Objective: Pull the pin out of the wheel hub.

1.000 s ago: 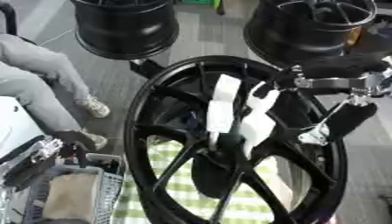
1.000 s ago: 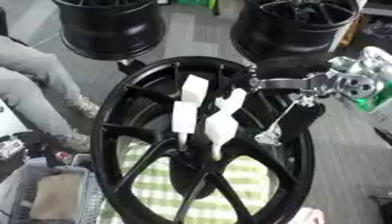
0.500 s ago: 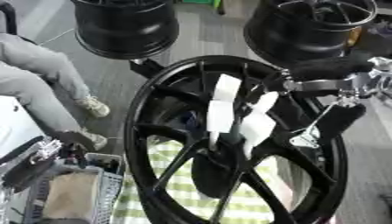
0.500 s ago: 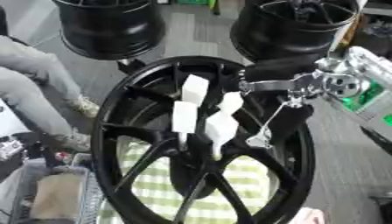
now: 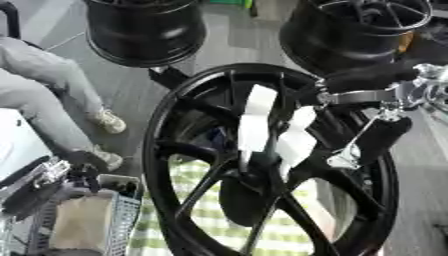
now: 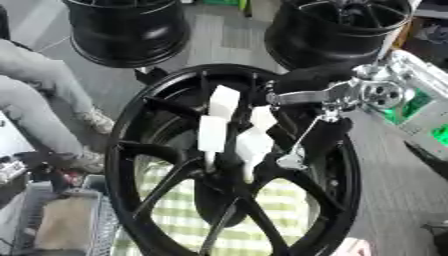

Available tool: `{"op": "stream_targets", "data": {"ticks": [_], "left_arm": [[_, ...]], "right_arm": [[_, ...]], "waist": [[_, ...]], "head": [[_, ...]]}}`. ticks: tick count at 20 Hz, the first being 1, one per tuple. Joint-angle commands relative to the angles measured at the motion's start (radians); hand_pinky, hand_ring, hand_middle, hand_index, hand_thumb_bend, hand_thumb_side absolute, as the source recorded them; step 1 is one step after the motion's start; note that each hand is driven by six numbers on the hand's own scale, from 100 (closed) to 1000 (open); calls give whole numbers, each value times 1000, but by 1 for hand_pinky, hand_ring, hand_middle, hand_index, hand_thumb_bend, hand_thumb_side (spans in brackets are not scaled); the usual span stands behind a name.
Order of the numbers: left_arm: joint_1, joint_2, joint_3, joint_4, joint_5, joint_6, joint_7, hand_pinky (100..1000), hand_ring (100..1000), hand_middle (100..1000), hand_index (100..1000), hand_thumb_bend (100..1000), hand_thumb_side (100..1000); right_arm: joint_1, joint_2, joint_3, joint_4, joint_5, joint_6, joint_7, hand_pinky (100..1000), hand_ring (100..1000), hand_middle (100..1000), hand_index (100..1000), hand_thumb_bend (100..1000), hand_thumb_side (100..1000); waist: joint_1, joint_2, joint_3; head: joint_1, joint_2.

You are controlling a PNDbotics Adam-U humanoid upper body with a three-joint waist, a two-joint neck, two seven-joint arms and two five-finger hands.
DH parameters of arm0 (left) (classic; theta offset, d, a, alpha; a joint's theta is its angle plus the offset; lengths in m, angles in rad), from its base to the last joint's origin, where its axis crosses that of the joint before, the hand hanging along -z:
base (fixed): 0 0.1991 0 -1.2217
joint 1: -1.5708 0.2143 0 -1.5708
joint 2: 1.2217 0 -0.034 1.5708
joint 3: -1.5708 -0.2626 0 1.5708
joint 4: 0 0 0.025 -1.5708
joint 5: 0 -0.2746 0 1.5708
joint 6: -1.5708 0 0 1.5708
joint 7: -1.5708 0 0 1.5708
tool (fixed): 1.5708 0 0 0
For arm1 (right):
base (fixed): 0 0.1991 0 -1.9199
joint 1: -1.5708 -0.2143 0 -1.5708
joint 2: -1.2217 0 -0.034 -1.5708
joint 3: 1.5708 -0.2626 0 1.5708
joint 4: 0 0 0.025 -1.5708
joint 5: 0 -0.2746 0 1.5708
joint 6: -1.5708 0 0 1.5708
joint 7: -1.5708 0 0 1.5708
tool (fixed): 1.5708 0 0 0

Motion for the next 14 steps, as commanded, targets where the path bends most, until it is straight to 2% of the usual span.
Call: {"op": "stream_targets", "data": {"ticks": [1,14], "left_arm": [[-15,15,-5,-15,2,-2,0,586,463,598,704,100,909],[-17,13,-5,-16,3,-1,0,587,464,598,704,100,909]], "right_arm": [[-21,-9,-6,-12,8,15,12,685,397,817,919,274,252],[-11,-1,6,-12,21,50,34,685,391,807,907,271,260]], "waist": [[4,-8,3],[4,-8,7]], "head": [[-4,-3],[-6,-3]]}}
